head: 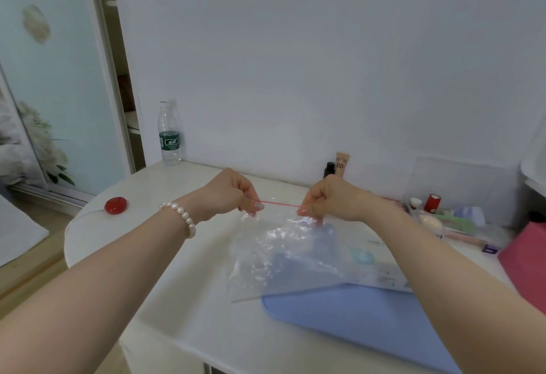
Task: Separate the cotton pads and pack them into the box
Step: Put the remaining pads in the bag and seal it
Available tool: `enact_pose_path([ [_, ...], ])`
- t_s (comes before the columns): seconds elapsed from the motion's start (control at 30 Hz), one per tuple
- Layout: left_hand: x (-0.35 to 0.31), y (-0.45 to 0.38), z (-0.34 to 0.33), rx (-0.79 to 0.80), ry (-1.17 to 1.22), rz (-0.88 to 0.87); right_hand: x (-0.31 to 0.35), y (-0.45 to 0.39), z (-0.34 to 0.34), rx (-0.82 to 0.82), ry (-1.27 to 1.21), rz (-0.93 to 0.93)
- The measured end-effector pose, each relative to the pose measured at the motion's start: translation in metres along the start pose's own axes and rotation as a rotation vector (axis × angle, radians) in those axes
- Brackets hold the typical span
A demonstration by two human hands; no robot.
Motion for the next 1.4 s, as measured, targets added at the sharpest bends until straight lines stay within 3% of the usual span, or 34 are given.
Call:
enact_pose_path([
  [0.3,0.034,0.013,0.017,0.006,0.157,0.041,-0.016,-0.006,0.006,-0.086,-0.137,0.011],
  [0.47,0.055,0.011,0.033,-0.122,0.22,0.111,-0.024,-0.021,0.003,-0.137,-0.42,-0.02],
  [0.53,0.068,0.006,0.038,-0.168,0.219,0.145,-0.034,-0.024,0.007,-0.272,-0.509,-0.061],
  [0.6,0.08,-0.003,0.04,-0.213,0.153,0.183,-0.043,-0.025,0.011,-0.518,-0.3,-0.135],
  [0.67,0.09,-0.016,0.037,-0.244,0.043,0.216,-0.036,-0.026,0.0,-0.649,0.124,-0.103],
  [0.7,0.096,-0.023,0.034,-0.253,0.007,0.229,-0.027,-0.03,-0.012,-0.6,0.283,-0.013],
  [0.77,0.107,-0.038,0.025,-0.253,-0.03,0.262,-0.018,-0.043,-0.043,-0.335,0.506,0.083],
  [0.87,0.123,-0.054,0.013,-0.239,-0.081,0.332,-0.038,-0.065,-0.079,0.029,0.675,-0.091],
  [0.93,0.136,-0.057,0.009,-0.236,-0.118,0.38,-0.056,-0.072,-0.089,0.156,0.623,-0.183],
  [1.1,0.167,-0.051,0.001,-0.216,-0.137,0.427,-0.071,-0.077,-0.1,0.242,0.527,-0.207],
  [1.2,0.171,-0.043,-0.003,-0.244,-0.371,0.399,-0.068,-0.076,-0.094,0.228,0.437,-0.19],
  [1.33,0.151,-0.021,-0.001,-0.331,-0.827,-0.109,-0.036,-0.042,-0.074,0.072,0.588,0.052],
  [1.4,0.152,-0.012,-0.008,-0.158,-0.973,-0.21,-0.029,-0.021,-0.079,0.093,0.78,0.127],
])
Point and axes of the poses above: each hand's wrist, its own y-axis away from the middle knuckle, its own z-axis out of the back of the hand, x = y × z, the point moved 4 cm from there along -y, towards the middle knuckle, and after that the axes turned 11 degrees about x, right-handed, at the moved point
